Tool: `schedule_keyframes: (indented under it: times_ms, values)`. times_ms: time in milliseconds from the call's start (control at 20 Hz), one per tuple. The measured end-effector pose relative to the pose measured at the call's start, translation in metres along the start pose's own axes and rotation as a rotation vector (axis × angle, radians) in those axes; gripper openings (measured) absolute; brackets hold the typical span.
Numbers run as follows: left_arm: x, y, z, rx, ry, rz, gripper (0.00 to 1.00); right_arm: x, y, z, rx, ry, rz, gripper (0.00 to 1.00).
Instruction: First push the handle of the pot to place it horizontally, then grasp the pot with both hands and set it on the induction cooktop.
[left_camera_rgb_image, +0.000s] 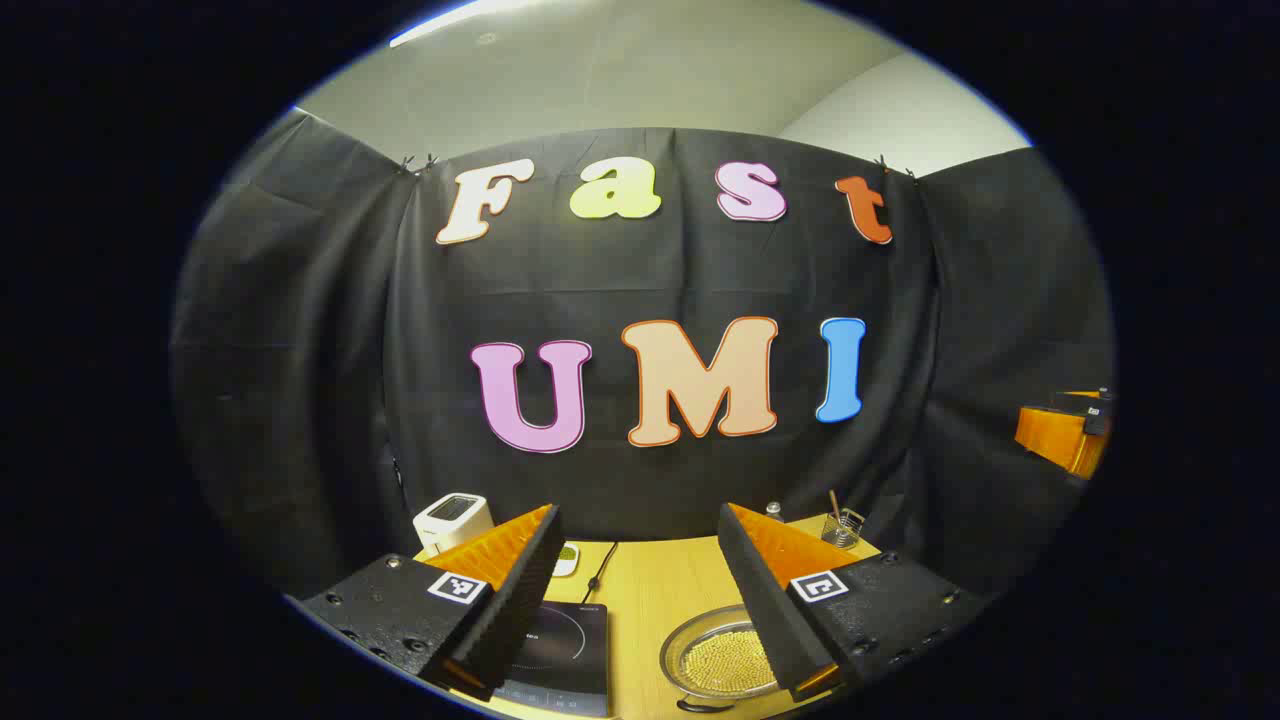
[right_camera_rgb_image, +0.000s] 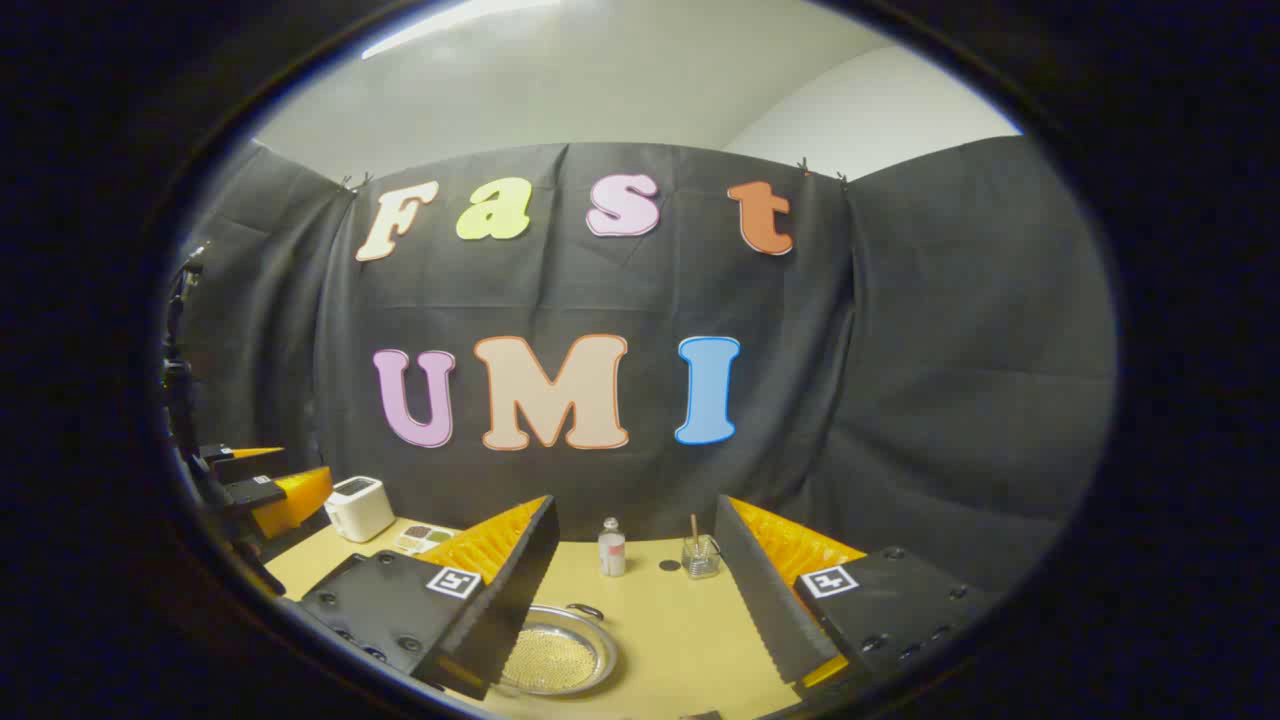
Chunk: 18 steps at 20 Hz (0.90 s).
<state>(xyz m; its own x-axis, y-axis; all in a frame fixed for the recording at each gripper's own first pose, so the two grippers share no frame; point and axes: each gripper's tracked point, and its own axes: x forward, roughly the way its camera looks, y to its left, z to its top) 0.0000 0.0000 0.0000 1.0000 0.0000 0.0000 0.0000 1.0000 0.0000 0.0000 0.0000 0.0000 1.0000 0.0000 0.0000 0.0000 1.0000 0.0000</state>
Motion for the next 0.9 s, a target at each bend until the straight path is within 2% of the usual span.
schedule_keyframes:
  times_ms: [150,300,400,450,900]
  values:
    - [0.003,0.001,-0.009,-0.023,0.02,0.013,0.95,0.0,-0.008,0.0,-0.023,-0.003,-0.013,0.99]
    - [0.002,0.007,-0.015,-0.022,0.033,0.038,0.93,-0.001,-0.012,-0.002,-0.016,0.0,-0.009,0.99]
    - [0.003,0.009,-0.016,-0.014,0.041,0.052,0.96,0.001,-0.018,-0.003,-0.003,0.003,-0.011,0.99]
    - [0.003,0.01,-0.017,-0.012,0.041,0.058,0.94,0.002,-0.021,-0.003,0.004,0.003,-0.013,0.99]
    - [-0.014,-0.004,-0.016,-0.004,0.041,0.075,0.93,0.003,-0.041,-0.016,0.039,0.028,0.01,0.99]
